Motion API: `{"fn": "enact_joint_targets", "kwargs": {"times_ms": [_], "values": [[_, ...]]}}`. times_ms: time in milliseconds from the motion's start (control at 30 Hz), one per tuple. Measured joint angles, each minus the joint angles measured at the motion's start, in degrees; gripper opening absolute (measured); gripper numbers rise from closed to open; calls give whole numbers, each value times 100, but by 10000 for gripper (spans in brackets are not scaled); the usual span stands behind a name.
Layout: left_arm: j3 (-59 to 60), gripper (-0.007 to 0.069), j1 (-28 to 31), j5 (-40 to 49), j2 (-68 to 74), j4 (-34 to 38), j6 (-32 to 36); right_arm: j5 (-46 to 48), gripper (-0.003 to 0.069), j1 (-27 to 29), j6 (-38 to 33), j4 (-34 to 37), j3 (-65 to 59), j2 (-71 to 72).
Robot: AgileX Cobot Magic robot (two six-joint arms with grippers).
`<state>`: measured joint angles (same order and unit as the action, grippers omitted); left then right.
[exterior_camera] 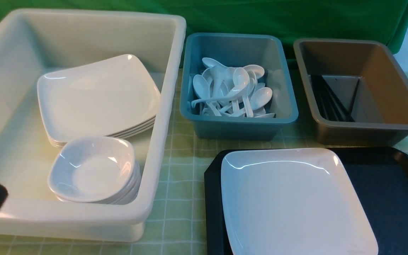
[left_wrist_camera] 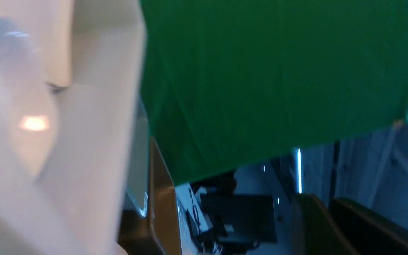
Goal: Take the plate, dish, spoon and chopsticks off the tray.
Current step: Use the left arm to grab a plate from the dinner plate
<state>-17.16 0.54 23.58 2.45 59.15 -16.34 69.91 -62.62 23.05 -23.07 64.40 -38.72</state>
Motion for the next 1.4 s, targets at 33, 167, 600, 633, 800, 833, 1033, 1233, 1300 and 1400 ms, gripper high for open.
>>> {"fn": "enact_joint_targets", "kwargs": {"times_ms": [33, 167, 600, 633, 800, 833, 1033, 1233, 1300, 1400], "values": [[-507, 6, 0, 561, 357, -93, 354, 0, 29, 0, 28, 0, -149, 227], [-1833, -13, 0, 2931, 2056, -404, 1326, 16, 35, 0, 84, 0, -338, 584], [-2008, -10, -1992, 3237, 5738, -609, 1769, -68, 57, 0, 117, -92, -666, 617], [-2023, -8, -2349, 2975, 5835, -627, 1634, -68, 59, 0, 117, -96, -693, 617], [-2266, 46, -4239, 1387, 6693, -1210, 447, -160, 67, 0, 121, -127, -718, 617], [-2324, 63, -4430, 1175, 6829, -1307, 222, -200, 68, 0, 121, -127, -718, 617], [-2881, 196, -4856, 651, 8049, -1712, -414, -500, 71, 0, 121, -131, -731, 617], [-3350, 307, -4877, 633, 9154, -1779, -490, -588, 71, 0, 121, -148, -737, 617], [-3392, 314, -4877, 602, 9310, -1779, -497, -588, 71, 0, 121, -148, -743, 617], [-3401, 314, -4877, 415, 9466, -1773, -595, -588, 71, 0, 121, -150, -743, 617]]}}
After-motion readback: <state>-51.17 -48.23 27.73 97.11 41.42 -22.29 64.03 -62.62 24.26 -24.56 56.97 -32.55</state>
